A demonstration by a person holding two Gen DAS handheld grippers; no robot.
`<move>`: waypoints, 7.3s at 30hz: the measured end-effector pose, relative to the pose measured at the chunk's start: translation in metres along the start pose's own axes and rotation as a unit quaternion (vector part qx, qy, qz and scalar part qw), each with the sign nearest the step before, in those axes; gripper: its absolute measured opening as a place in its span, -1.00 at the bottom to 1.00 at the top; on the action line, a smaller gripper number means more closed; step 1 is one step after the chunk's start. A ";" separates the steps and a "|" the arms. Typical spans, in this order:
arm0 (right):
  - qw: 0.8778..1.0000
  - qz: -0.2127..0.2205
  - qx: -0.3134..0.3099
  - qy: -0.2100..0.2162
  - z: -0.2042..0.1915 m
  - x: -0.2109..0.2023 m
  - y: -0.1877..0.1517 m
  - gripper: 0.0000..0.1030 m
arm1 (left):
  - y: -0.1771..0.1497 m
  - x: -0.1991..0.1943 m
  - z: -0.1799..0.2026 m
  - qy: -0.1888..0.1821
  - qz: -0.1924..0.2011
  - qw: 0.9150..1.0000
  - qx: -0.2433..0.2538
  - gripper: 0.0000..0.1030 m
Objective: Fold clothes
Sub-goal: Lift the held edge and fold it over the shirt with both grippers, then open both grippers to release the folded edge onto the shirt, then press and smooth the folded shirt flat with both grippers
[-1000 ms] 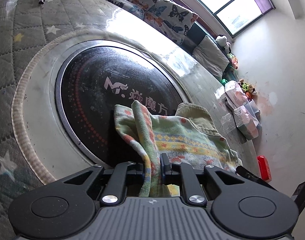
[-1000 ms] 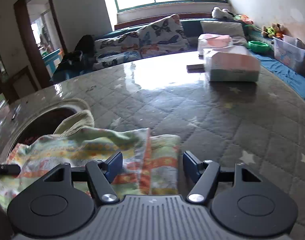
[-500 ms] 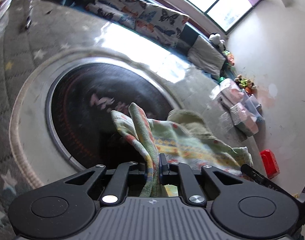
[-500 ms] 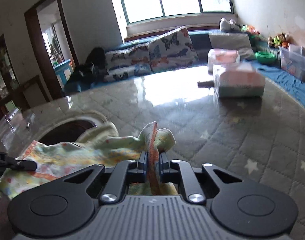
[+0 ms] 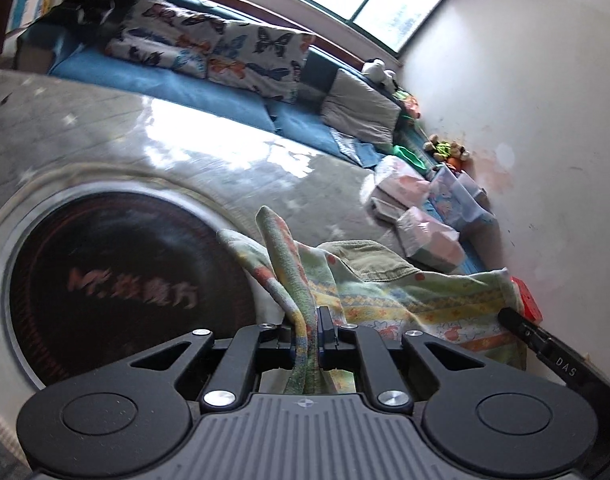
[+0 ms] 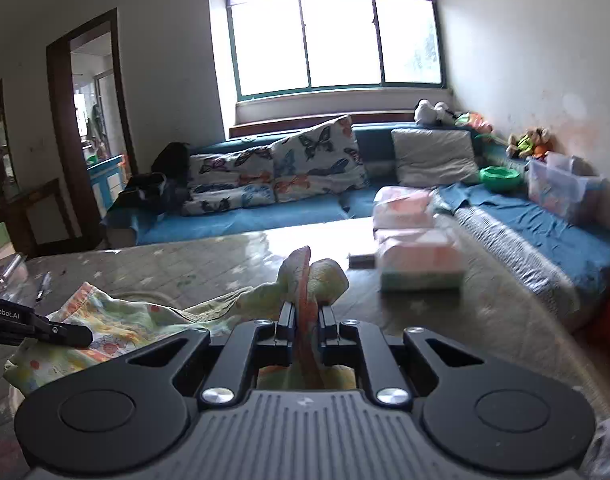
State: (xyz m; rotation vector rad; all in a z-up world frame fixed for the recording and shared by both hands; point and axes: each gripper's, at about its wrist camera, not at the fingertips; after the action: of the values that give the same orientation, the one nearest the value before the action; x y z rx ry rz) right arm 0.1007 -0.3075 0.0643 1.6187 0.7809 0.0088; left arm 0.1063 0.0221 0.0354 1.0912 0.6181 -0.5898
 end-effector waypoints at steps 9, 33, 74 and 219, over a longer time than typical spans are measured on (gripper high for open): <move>0.999 0.021 -0.007 -0.029 0.020 -0.012 0.026 -0.80 | 0.021 0.012 0.045 -0.002 0.007 0.999 0.036 -0.81; 0.997 0.043 -0.006 -0.060 0.046 -0.012 0.047 -0.80 | 0.045 0.027 0.100 0.018 0.029 0.995 0.094 -0.81; 0.997 -0.006 0.020 -0.075 0.072 0.016 0.019 -0.80 | 0.025 0.071 0.116 0.044 -0.023 0.992 0.120 -0.81; 0.983 -0.174 -0.051 -0.038 -0.010 0.065 -0.077 0.65 | -0.035 0.073 0.108 0.131 -0.031 0.973 0.187 0.47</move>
State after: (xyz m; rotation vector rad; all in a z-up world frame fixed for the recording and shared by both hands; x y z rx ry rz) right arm 0.1104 -0.2678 -0.0285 1.3611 0.9788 -0.2581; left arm 0.1493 -0.1003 -0.0022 1.5250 0.7926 -0.6377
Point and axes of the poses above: each gripper's, at about its wrist camera, not at the fingertips, and x roughly the way its jaws point, z to its right, y to its top, and after that the axes turned 14 degrees about y, right-handed
